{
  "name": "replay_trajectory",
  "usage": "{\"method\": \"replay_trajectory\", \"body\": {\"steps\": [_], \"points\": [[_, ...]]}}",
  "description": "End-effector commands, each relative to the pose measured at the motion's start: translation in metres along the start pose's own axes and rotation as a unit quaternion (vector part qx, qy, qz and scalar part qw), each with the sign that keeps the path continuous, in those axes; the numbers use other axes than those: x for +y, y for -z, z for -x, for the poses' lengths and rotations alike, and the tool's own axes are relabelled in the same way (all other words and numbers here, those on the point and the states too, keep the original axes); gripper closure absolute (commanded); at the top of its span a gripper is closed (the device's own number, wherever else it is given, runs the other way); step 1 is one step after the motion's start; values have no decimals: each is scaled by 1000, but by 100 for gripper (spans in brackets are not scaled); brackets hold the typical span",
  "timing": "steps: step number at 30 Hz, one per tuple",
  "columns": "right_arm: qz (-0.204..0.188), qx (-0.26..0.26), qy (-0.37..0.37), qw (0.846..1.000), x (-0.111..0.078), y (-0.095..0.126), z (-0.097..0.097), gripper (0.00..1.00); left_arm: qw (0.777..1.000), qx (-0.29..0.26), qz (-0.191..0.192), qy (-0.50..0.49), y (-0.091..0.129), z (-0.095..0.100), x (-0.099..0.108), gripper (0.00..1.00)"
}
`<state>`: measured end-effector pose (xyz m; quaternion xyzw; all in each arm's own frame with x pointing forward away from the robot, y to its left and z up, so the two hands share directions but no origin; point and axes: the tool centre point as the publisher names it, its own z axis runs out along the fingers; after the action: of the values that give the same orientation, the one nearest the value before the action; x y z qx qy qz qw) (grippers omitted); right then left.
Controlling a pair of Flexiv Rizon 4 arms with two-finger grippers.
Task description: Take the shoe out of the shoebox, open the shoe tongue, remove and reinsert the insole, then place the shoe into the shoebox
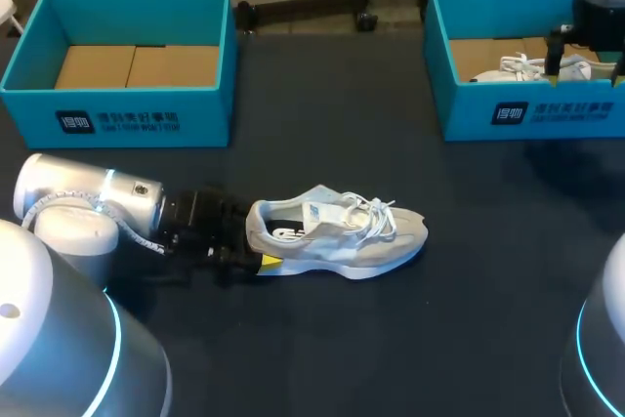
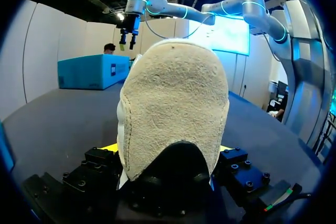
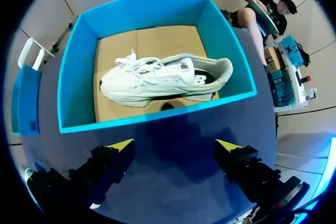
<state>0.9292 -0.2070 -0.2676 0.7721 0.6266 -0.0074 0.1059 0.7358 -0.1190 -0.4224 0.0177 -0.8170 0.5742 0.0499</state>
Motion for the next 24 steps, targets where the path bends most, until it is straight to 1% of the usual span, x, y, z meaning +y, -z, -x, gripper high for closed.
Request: {"method": "replay_trajectory", "body": {"steps": [1,3,5,6,13,14,15,17,18,19,24], "points": [[1,6,2,1000,-3,10,-26,0,1000,-1,1,0,-2,1,0,100],[3,18,3,1000,-6,14,-38,0,1000,-1,1,0,-2,1,0,100],[0,19,4,1000,-8,18,-47,0,1000,-1,1,0,-2,1,0,100],[0,20,6,1000,-10,21,-55,0,1000,-1,1,0,-2,1,0,100],[-12,24,0,1000,-32,40,-93,0,1000,-1,1,0,-2,1,0,100],[-13,24,0,1000,-33,41,-95,0,1000,-1,1,0,-2,1,0,100],[-14,23,0,1000,-39,46,-105,0,1000,-1,1,0,-2,1,0,100],[-17,26,0,1000,-47,52,-115,0,1000,-1,1,0,-2,1,0,100],[-17,26,0,1000,-53,57,-123,0,1000,-1,1,0,-2,1,0,100],[-17,27,0,1000,-55,59,-126,0,1000,-1,1,0,-2,1,0,100],[-16,32,1,999,-76,70,-155,0,1000,-1,1,0,-2,1,0,100]]}}
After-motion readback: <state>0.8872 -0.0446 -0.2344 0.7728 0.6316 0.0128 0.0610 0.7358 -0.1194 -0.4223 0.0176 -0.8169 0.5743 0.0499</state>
